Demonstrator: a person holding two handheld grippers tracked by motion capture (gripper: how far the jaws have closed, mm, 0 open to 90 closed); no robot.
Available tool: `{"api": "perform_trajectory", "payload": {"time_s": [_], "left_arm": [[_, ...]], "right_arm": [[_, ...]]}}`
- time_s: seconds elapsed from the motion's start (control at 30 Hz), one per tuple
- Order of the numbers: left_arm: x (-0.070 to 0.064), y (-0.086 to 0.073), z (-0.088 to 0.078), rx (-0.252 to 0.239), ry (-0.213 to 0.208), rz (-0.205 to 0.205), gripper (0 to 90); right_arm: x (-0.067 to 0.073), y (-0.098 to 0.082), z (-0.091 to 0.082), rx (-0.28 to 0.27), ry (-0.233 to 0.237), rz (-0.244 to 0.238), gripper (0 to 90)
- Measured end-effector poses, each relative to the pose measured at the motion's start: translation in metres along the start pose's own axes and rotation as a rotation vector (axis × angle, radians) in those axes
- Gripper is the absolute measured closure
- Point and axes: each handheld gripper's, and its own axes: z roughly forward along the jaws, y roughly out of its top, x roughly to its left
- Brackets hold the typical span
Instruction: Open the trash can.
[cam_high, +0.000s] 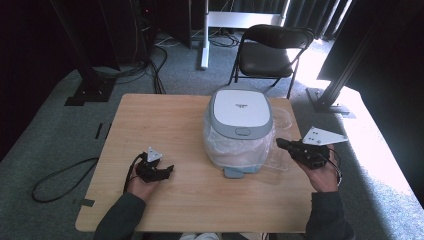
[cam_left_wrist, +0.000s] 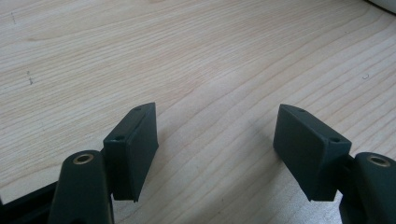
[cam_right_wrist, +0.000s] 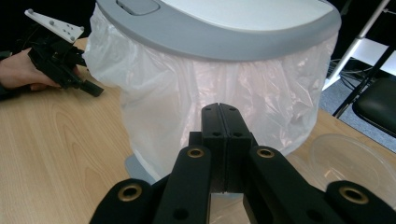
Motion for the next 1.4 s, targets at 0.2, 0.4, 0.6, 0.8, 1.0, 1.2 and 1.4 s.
{"api": "perform_trajectory", "payload": {"time_s": [0.2,0.4,0.6,0.8,1.0,1.2,1.4], "left_arm": [[0.0,0.0,0.0,0.0,0.0,0.0,30.8],[0.0,0.0,0.0,0.0,0.0,-0.001,30.8],[0.0,0.0,0.0,0.001,0.0,0.0,30.8],[0.0,0.0,0.0,-0.001,0.001,-0.002,30.8],[0.0,0.0,0.0,-0.001,0.001,-0.002,30.8],[0.0,0.0,0.0,0.0,0.001,-0.002,30.8],[0.0,0.0,0.0,0.0,0.001,-0.002,30.8]], "right_arm": [[0.003,0.005,0.003,-0.003,0.024,-0.02,89.9],[0.006,0.01,0.004,-0.018,0.05,-0.031,89.9],[0.008,0.015,0.002,-0.031,0.057,-0.047,89.9],[0.01,0.021,0.0,-0.05,0.066,-0.056,89.8],[0.011,0.027,-0.001,-0.057,0.077,-0.069,89.8],[0.014,0.033,0.0,-0.06,0.08,-0.082,89.8],[0.014,0.037,0.004,-0.072,0.091,-0.084,89.8]]}}
